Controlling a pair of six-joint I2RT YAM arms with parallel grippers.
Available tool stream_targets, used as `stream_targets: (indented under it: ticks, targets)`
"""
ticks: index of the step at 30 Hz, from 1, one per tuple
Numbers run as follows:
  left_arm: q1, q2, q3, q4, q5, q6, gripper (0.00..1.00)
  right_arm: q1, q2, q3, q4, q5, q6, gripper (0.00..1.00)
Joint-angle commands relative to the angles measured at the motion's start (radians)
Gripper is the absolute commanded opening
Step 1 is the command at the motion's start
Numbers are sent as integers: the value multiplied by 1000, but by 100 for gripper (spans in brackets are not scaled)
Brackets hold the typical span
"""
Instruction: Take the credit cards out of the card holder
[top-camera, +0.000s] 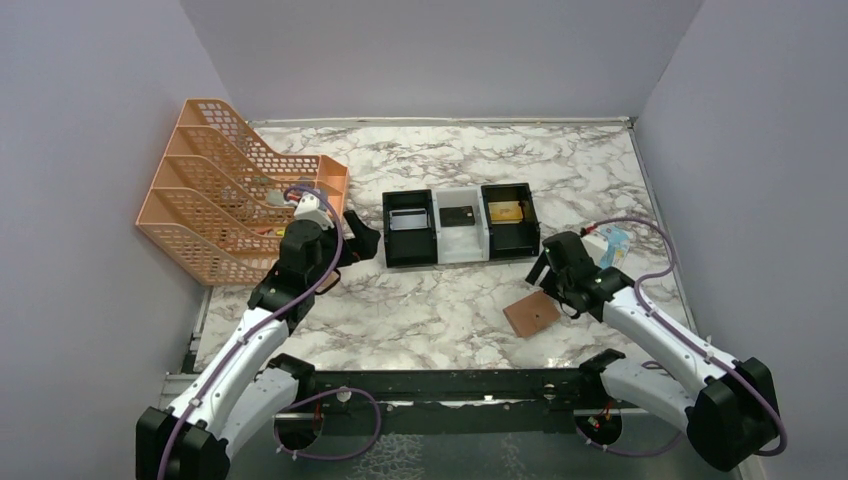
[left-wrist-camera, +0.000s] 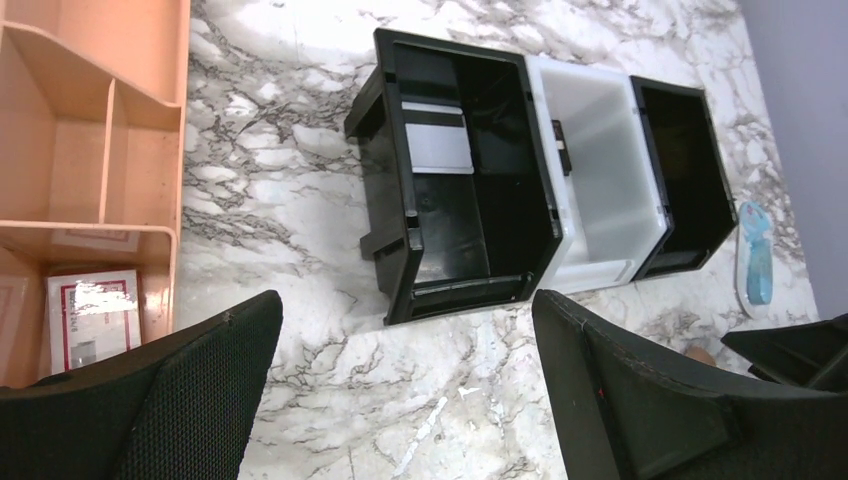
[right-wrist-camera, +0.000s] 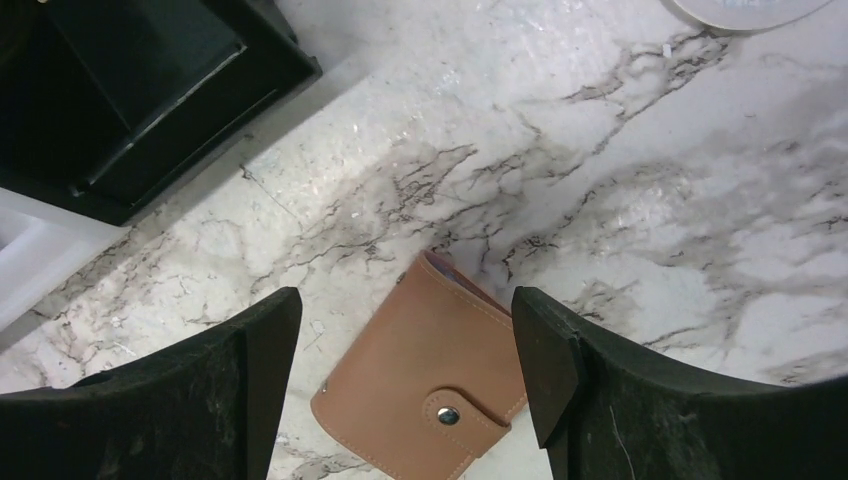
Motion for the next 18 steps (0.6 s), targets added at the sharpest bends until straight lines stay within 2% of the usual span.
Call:
stream_targets:
  ticks: [1,5,9,12,18]
  targets:
    - [6,-61,-6,68,33,43,99,6,-15,-4,-62,36,150,79]
    - [6,-72,17,39,57,69,99,6,-7,-18,-147,41,251,79]
    - [5,-71,33,-4,82,91,99,6,-34,-60,-149,38,276,79]
    - [4,-55,41,-29,130,94,99,6,-45,-78,-114,-9,255,79]
    - [4,8,67,-95,227,107,99,6,-8,-126,64,-205,73,65]
